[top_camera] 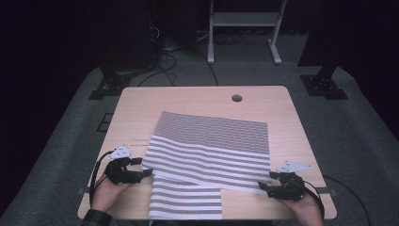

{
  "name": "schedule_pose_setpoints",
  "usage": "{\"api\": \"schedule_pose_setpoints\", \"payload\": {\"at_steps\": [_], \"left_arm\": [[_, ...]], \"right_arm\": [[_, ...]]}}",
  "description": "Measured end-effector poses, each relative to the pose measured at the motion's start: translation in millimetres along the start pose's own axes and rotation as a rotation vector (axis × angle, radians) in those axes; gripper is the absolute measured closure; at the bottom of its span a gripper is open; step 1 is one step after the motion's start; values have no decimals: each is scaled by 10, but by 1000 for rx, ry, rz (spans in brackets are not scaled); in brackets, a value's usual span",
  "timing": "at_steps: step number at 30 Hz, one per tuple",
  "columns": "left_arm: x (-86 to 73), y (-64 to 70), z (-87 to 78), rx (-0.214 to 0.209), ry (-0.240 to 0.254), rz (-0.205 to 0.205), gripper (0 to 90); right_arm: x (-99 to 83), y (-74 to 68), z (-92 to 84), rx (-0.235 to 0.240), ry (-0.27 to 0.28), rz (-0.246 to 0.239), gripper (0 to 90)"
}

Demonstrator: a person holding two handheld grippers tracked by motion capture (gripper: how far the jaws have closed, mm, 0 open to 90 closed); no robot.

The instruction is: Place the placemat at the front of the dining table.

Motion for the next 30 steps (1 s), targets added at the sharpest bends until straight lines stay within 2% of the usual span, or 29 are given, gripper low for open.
{"api": "schedule_pose_setpoints", "payload": {"at_steps": [4, 5, 6, 7, 10, 14, 17, 22, 24, 26, 27, 30], "left_arm": [[10, -35, 10, -18, -1, -47, 345], [4, -44, -6, -16, -4, -35, 417], [5, -49, -14, -18, 7, -41, 521], [4, -57, -21, -24, 7, -50, 532], [1, -62, -30, -11, -1, -37, 629], [3, -65, -45, 6, -13, -26, 788], [8, -58, -67, -1, -9, -24, 900], [-1, -41, -54, -9, -17, -23, 900], [-19, -63, -44, 7, -14, -37, 699], [-53, -86, -25, 16, -11, -54, 566], [-66, -100, -11, 7, -16, -77, 501], [-60, -117, 39, -34, -8, -105, 408]], "right_arm": [[-8, -4, 24, -3, -11, -5, 346], [-9, -3, 31, -3, -13, -6, 346], [-13, 1, 38, -8, -17, -9, 346], [-18, 3, 45, -13, -25, -11, 346], [-28, 3, 60, -20, -28, -20, 342], [-29, 15, 57, -26, -29, -16, 338], [-25, 22, 50, -38, -27, -24, 337], [-30, 32, 45, -46, -31, -22, 337], [-27, 31, 36, -45, -26, -23, 336], [-26, 31, 30, -44, -25, -21, 336], [-29, 33, 34, -43, -26, -21, 336], [-33, 29, 49, -45, -33, -24, 330]]}}
Point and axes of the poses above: each handheld gripper's, and its own axes: z roughly forward along the jaws, x roughly out of its top, y roughly to its right, the point moved 6 cm from there along z, roughly forward along the jaws, and after that the axes turned 10 degrees about z, right-handed, at the moved point
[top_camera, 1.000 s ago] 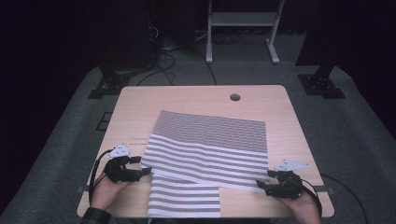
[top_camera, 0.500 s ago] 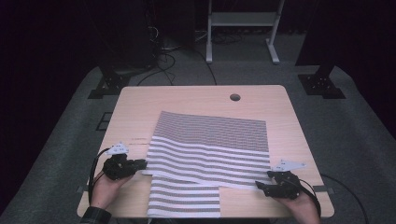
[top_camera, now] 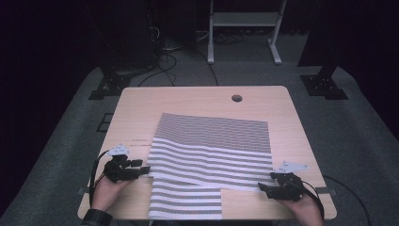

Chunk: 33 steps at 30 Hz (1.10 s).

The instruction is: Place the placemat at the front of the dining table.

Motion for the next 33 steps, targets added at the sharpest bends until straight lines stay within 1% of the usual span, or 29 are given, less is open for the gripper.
{"api": "schedule_pose_setpoints", "payload": {"at_steps": [1, 2, 3, 6, 7, 8, 9, 10, 12, 15, 17, 20, 22, 24, 25, 27, 30, 32, 33], "left_arm": [[5, 3, 14, -17, 4, -5, 399], [13, 13, 42, -43, 13, -19, 386], [15, 19, 61, -56, 11, -25, 379], [11, 19, 85, -72, 9, -34, 360], [11, 23, 80, -95, 10, -41, 381], [13, 25, 77, -100, 16, -47, 444], [13, 21, 78, -102, 13, -52, 457], [9, 16, 77, -102, 10, -51, 481], [3, 11, 76, -93, 2, -46, 570], [12, 22, 53, -68, 4, -28, 738], [27, 34, 33, -72, 13, -18, 825], [55, 60, 10, -67, 20, 6, 894], [79, 83, -2, -44, 12, 30, 900], [106, 105, -20, -22, 10, 47, 900], [110, 110, -23, -16, 9, 53, 900], [106, 110, -25, -12, 6, 56, 900], [100, 104, -25, -15, 8, 49, 900], [103, 109, -31, -10, 10, 53, 900], [103, 112, -31, -9, 10, 53, 900]], "right_arm": [[2, -2, 2, 0, 0, -1, 328], [3, -4, 4, 0, 0, -1, 328], [2, -7, 6, 1, 1, -2, 327], [0, -7, 3, 1, 0, -3, 327], [-1, -7, 3, 2, 0, -4, 327], [-3, -7, 2, 1, 0, -5, 327], [-4, -7, 2, 1, 0, -6, 327], [-4, -8, 3, 1, 1, -5, 327], [-4, -8, 2, -1, 0, -7, 327], [-5, -8, 5, -11, 0, -17, 327], [-6, -9, 7, -19, 0, -21, 327], [-6, -9, 10, -25, -1, -34, 330], [-6, -13, 12, -31, -3, -43, 335], [1, -17, -3, -30, -2, -49, 402], [11, -18, -30, -32, 8, -47, 438], [23, -6, -65, -30, 19, -37, 476], [-9, 27, -65, -29, -9, -10, 477], [-23, 27, -54, -30, -18, -14, 472], [-24, 23, -53, -37, -21, -15, 487]]}}
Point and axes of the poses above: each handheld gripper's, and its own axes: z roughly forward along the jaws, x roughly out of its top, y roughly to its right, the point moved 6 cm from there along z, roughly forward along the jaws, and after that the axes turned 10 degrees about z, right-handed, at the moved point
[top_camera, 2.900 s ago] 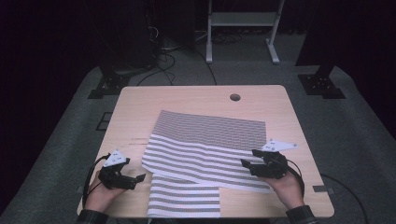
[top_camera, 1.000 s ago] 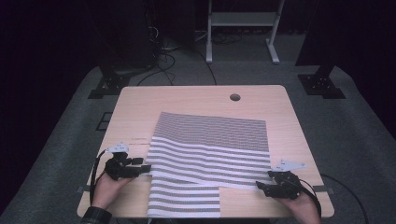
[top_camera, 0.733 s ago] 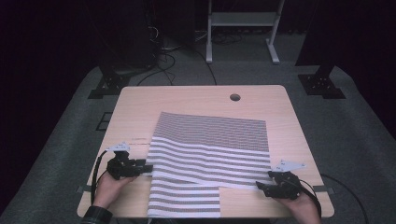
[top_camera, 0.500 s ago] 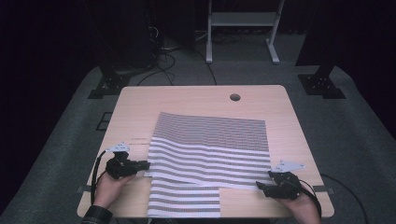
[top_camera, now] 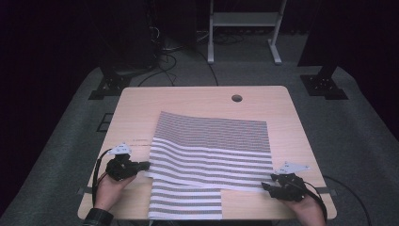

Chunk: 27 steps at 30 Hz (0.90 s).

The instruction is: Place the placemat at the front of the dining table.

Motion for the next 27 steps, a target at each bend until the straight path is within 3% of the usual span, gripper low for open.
{"api": "schedule_pose_setpoints", "payload": {"at_steps": [1, 8, 11, 13, 17, 20, 27], "left_arm": [[-2, 0, 2, 0, -2, 1, 900], [1, 27, 1, -3, -3, 7, 900], [15, 44, 8, -2, -2, 13, 900], [30, 48, 3, 0, 0, 17, 900], [68, 40, -20, -6, 22, 12, 900], [110, 25, -30, 3, 33, 14, 900], [231, -89, -58, 32, 60, 23, 900]], "right_arm": [[0, -2, 0, -20, -1, -5, 529], [24, -57, 22, -21, 13, -10, 767], [40, -88, 37, -34, 13, -35, 859], [59, -95, 45, -43, 5, -49, 874], [149, -46, 29, -19, 28, -11, 879], [217, -23, 52, -22, 29, -21, 880], [444, 18, 71, -8, 68, -10, 882]]}}
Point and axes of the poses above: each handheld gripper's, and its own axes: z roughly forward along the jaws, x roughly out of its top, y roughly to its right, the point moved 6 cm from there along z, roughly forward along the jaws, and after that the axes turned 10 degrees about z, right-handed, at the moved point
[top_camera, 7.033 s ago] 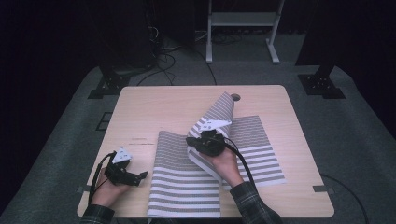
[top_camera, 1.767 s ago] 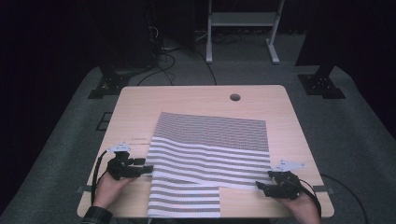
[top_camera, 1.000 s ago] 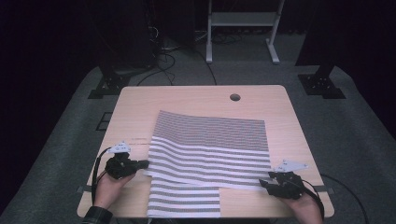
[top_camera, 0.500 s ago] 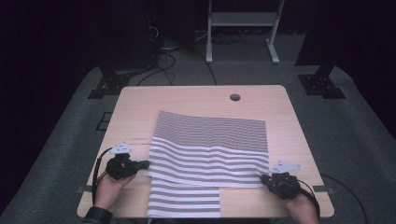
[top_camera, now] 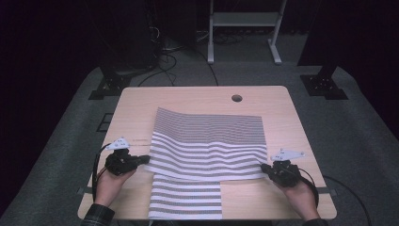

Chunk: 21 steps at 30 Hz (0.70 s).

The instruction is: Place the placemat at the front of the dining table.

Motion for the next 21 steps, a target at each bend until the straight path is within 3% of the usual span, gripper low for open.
{"api": "schedule_pose_setpoints", "payload": {"at_steps": [13, 21], "left_arm": [[244, -258, 144, 27, 14, 1, 900], [393, -425, 261, 49, 23, 11, 900]], "right_arm": [[435, 164, 125, -32, 49, 8, 882], [714, 309, 230, -41, 82, 41, 882]]}}
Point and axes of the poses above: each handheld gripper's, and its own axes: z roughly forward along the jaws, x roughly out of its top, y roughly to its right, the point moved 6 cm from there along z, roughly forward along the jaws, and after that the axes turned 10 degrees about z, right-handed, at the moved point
